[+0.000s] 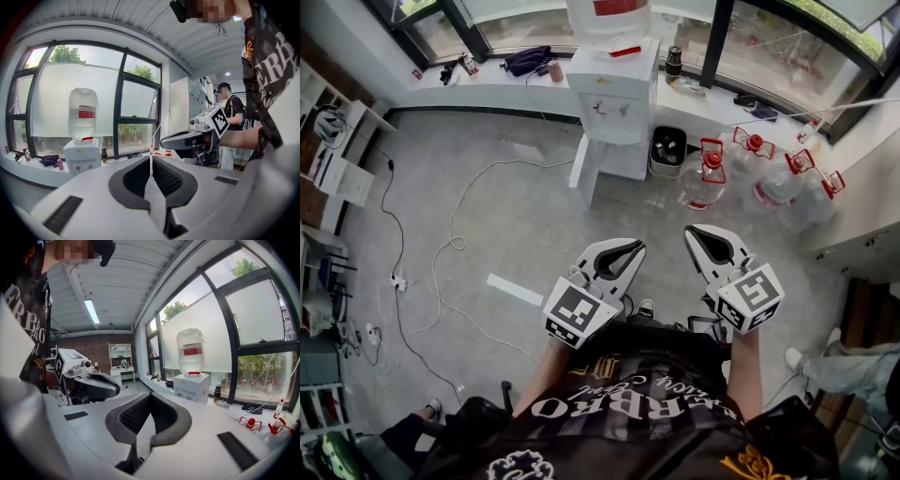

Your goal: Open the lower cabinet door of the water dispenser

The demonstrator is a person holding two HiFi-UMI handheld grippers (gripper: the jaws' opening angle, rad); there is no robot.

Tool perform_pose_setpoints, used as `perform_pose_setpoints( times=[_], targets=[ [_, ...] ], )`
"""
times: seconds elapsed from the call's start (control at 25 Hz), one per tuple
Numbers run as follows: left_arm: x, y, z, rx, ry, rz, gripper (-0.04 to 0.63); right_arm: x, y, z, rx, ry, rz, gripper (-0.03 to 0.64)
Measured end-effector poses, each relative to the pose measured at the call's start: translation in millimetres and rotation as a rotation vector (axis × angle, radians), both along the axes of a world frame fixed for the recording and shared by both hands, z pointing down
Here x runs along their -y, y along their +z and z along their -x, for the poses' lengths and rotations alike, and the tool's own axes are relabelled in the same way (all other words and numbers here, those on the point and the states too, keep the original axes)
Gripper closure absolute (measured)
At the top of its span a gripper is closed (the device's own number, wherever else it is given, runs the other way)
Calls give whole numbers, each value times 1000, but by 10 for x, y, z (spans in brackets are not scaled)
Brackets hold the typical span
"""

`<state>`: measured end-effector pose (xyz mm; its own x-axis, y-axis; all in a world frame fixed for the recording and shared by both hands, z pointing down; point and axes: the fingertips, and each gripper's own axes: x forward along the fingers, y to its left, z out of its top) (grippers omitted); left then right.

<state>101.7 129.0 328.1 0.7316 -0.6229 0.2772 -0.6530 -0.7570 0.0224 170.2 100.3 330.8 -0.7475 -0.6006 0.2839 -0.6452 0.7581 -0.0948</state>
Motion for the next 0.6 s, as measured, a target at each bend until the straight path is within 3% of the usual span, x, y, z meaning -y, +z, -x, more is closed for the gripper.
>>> perform_pose_setpoints(
  times=[0.6],
  targets=[
    [-25,30,112,-14,-37,-6,577,-62,86,166,0,-42,8,607]
  ],
)
